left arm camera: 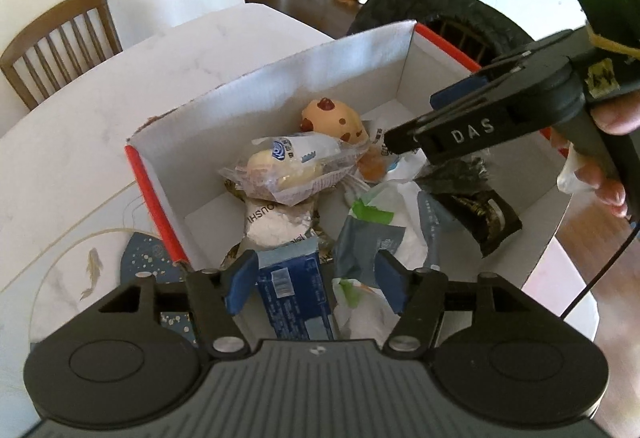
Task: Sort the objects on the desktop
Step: 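Lower both items into the box and open both tools, then withdraw both open tools up and away from the box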
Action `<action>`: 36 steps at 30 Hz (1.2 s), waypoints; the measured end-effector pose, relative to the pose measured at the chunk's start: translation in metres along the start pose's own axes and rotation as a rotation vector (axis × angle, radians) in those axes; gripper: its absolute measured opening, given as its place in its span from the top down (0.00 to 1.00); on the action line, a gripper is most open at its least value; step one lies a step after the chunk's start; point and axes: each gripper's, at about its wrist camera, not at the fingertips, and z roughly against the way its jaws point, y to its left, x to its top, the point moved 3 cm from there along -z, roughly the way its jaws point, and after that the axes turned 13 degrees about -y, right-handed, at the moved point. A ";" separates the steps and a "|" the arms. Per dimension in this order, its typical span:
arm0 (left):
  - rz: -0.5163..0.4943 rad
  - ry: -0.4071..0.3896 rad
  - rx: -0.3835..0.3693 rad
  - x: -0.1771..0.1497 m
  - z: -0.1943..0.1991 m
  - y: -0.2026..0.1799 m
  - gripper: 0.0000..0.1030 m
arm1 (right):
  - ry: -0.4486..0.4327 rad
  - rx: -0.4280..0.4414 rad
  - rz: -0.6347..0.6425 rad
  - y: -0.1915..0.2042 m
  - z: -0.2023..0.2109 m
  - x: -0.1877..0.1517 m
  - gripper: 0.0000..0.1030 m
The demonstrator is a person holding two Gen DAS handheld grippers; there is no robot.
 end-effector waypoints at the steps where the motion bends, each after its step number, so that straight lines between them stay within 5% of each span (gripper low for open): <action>1: 0.006 -0.005 0.000 0.001 0.003 0.001 0.39 | -0.004 0.006 0.002 0.002 0.003 0.001 0.39; 17: 0.067 -0.102 0.028 0.001 0.048 0.013 0.38 | -0.075 0.081 0.030 0.038 0.057 0.006 0.38; 36: 0.116 -0.172 0.044 -0.011 0.084 0.042 0.18 | -0.245 0.013 -0.022 0.073 0.105 -0.009 0.19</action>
